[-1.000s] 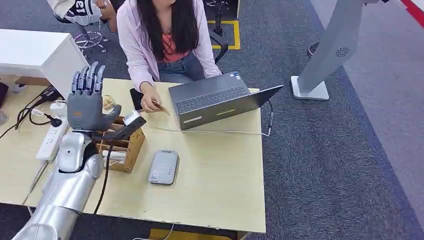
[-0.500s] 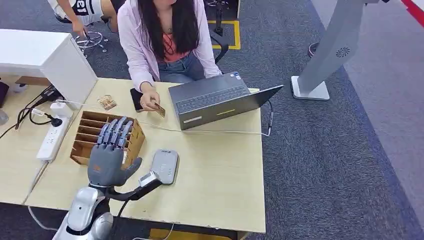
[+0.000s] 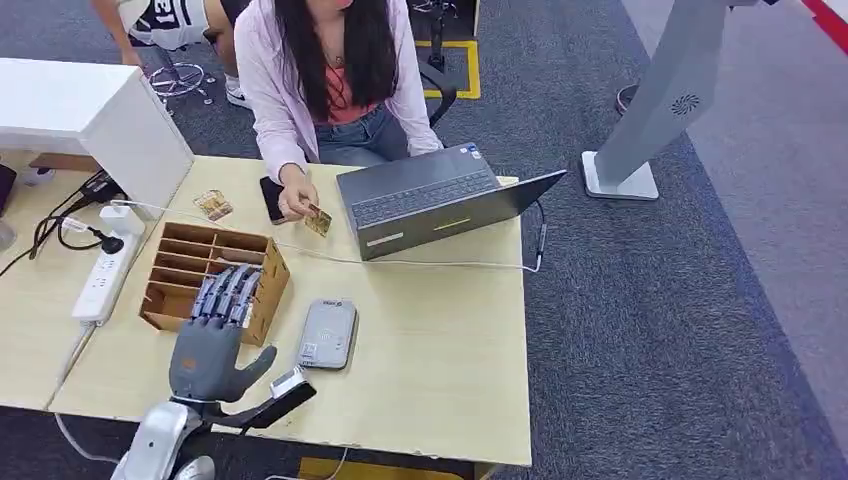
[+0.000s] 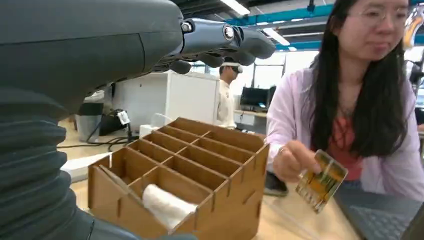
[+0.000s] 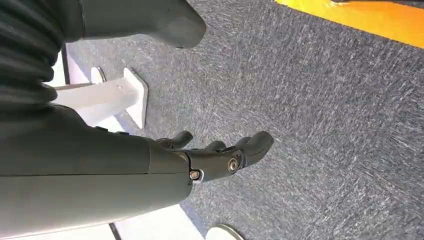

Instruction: Pass the card to the sensor for recognition and then transmit it.

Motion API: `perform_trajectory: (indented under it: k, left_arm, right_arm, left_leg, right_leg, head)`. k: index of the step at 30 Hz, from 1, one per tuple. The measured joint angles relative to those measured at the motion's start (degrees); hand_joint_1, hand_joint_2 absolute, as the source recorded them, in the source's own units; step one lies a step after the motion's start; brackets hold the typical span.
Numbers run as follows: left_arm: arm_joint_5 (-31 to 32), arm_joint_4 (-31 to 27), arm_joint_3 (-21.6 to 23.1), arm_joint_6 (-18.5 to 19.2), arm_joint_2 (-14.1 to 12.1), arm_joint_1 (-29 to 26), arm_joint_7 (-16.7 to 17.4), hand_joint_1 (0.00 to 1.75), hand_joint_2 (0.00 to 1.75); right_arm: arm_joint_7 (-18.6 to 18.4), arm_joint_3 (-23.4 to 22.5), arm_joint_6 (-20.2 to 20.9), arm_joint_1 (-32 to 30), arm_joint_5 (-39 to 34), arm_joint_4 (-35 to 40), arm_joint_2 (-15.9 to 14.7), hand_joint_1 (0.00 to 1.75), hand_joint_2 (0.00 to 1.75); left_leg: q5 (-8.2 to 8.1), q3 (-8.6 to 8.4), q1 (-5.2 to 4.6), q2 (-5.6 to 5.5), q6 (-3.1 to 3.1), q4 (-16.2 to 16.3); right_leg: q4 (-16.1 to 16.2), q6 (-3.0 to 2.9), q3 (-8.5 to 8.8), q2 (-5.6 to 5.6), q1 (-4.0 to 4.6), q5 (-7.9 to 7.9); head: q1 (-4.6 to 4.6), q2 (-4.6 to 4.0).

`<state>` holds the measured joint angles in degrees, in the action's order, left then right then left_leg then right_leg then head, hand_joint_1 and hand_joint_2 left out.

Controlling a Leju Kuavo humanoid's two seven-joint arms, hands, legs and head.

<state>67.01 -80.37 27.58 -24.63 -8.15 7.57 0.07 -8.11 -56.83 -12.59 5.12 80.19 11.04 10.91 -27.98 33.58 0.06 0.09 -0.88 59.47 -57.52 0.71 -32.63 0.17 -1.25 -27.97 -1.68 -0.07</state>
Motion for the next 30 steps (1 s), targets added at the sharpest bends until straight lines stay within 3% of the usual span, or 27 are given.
perform_trajectory:
  k: [6, 19, 22, 26, 30]
  left_arm:
    - [-0.3, -0.5, -0.9, 2.2, -1.2, -1.8, 2.0, 0.0, 1.75]
    - [-0.3, -0.6, -2.4, 2.6, -2.4, -2.9, 2.1, 0.0, 1.75]
    - [0.0, -0.6, -2.8, 3.4, -2.5, -3.1, 3.6, 0.0, 1.75]
    - [-3.2, -0.4, -5.4, 4.1, -2.6, -3.1, 5.1, 0.0, 1.75]
    - [-5.2, 1.2, -10.0, 3.9, -2.7, -2.8, 3.9, 0.0, 1.75]
  right_arm:
    - [0.0, -0.1, 0.0, 0.0, 0.0, 0.0, 0.0, 0.0, 1.75]
    - [0.0, -0.7, 0.0, 0.0, 0.0, 0.0, 0.0, 0.0, 1.75]
    - [0.0, -0.8, 0.0, 0.0, 0.1, 0.0, 0.0, 0.0, 1.75]
    - [-0.2, -0.8, 0.3, 0.0, 0.9, 0.0, 0.0, 0.0, 1.75]
    - [-0.6, -0.8, 0.6, -0.1, 1.5, 0.0, -0.1, 0.0, 1.75]
  left_leg:
    - [0.0, -0.02, 0.01, 0.02, 0.0, 0.0]
    - [0.01, -0.01, 0.01, 0.0, -0.01, 0.0]
    - [0.01, -0.01, 0.01, 0.0, 0.0, 0.0]
    - [0.01, -0.02, 0.01, 0.01, 0.0, 0.0]
    - [0.02, -0.04, 0.01, 0.01, 0.02, 0.0]
  right_leg:
    - [0.0, 0.0, 0.01, 0.02, 0.0, 0.0]
    - [0.0, 0.0, 0.02, -0.02, -0.01, 0.0]
    - [0.0, 0.0, 0.01, -0.01, -0.01, 0.0]
    - [0.0, 0.0, 0.01, 0.0, 0.01, 0.0]
    - [0.0, -0.01, 0.01, 0.0, 0.03, 0.0]
  head:
    - [0.0, 0.0]
    - [0.0, 0.0]
    - [0.0, 0.0]
    - [-0.02, 0.0]
    - [0.0, 0.0]
